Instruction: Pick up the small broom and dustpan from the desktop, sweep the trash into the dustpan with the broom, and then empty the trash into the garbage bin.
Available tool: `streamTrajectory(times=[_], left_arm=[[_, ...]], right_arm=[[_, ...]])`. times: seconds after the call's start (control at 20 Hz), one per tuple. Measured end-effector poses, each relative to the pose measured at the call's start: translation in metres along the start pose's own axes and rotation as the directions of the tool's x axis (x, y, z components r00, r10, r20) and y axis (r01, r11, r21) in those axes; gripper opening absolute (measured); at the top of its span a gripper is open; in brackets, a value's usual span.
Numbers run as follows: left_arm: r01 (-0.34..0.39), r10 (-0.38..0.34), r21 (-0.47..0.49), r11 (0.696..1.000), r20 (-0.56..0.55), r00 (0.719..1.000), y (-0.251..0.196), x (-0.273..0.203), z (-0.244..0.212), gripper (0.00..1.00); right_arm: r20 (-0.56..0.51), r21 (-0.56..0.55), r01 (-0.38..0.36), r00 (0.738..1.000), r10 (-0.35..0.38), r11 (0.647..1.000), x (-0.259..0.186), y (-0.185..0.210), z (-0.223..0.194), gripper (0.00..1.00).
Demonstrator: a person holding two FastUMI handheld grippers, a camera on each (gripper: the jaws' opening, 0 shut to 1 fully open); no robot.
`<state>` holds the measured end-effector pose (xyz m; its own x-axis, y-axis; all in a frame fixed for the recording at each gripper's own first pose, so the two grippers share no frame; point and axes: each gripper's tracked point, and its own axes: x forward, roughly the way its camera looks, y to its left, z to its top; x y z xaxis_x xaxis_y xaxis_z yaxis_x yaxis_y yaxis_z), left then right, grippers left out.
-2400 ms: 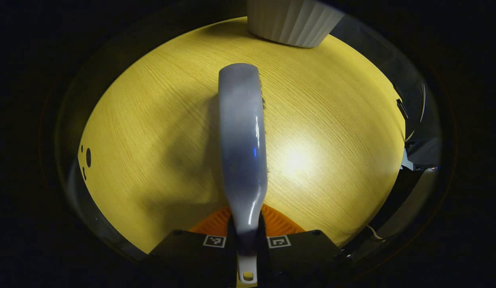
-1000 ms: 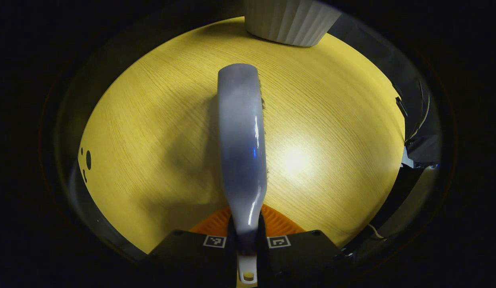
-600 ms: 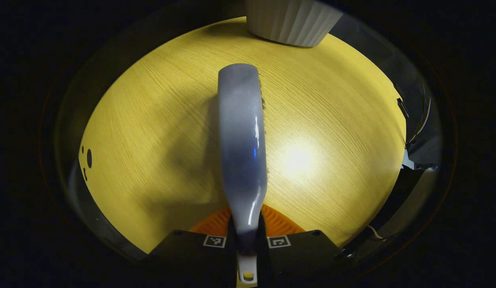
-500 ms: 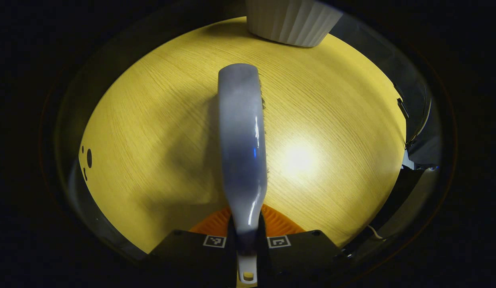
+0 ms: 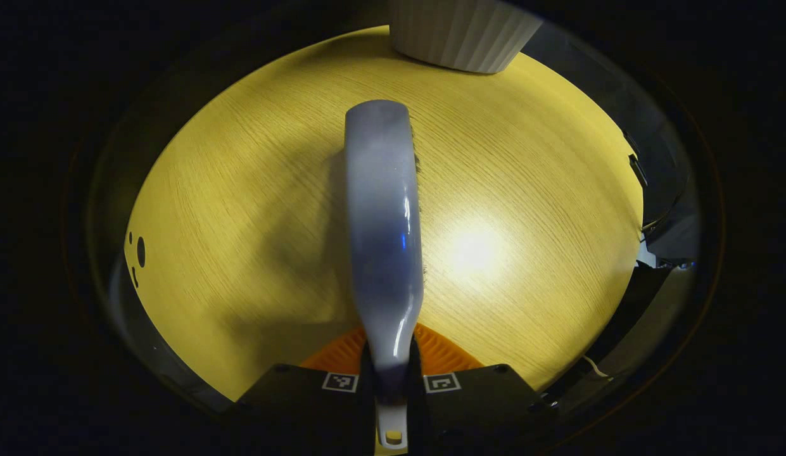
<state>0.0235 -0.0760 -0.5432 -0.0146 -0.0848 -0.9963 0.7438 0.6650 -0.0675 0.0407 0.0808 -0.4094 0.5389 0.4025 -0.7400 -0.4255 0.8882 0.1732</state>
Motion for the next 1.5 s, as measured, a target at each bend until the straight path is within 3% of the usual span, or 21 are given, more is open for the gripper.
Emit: streamTrajectory(times=[0.3,0.5,0.85,1.0,1.15,1.5], left_arm=[[0.0,0.0,-0.002,1.0,-0.001,1.0,0.0,0.0,0.0,0.23],[-0.002,0.002,-0.001,1.0,-0.007,1.0,0.0,0.0,-0.001,0.23],[-0.005,0.005,0.008,1.0,-0.025,1.0,0.001,-0.001,-0.001,0.25],[-0.011,0.011,0.008,1.0,-0.033,0.999,0.001,-0.002,-0.001,0.23],[-0.016,0.016,0.005,1.0,-0.04,0.999,0.001,-0.002,-0.002,0.23],[-0.033,0.033,-0.004,0.999,-0.058,0.998,0.002,-0.003,-0.004,0.23]], right_arm=[[-0.101,-0.02,-0.103,0.99,0.1,0.995,0.003,-0.003,-0.014,0.32],[-0.233,-0.038,-0.137,0.965,0.124,0.99,0.016,-0.004,-0.072,0.32],[-0.423,-0.055,-0.153,0.899,0.116,0.987,0.057,-0.014,-0.176,0.31],[-0.477,-0.029,-0.171,0.868,0.137,0.985,0.089,0.005,-0.212,0.32],[-0.52,-0.03,-0.178,0.843,0.137,0.983,0.121,0.012,-0.235,0.32],[-0.565,0.02,-0.141,0.815,0.128,0.99,0.172,0.019,-0.26,0.32]])
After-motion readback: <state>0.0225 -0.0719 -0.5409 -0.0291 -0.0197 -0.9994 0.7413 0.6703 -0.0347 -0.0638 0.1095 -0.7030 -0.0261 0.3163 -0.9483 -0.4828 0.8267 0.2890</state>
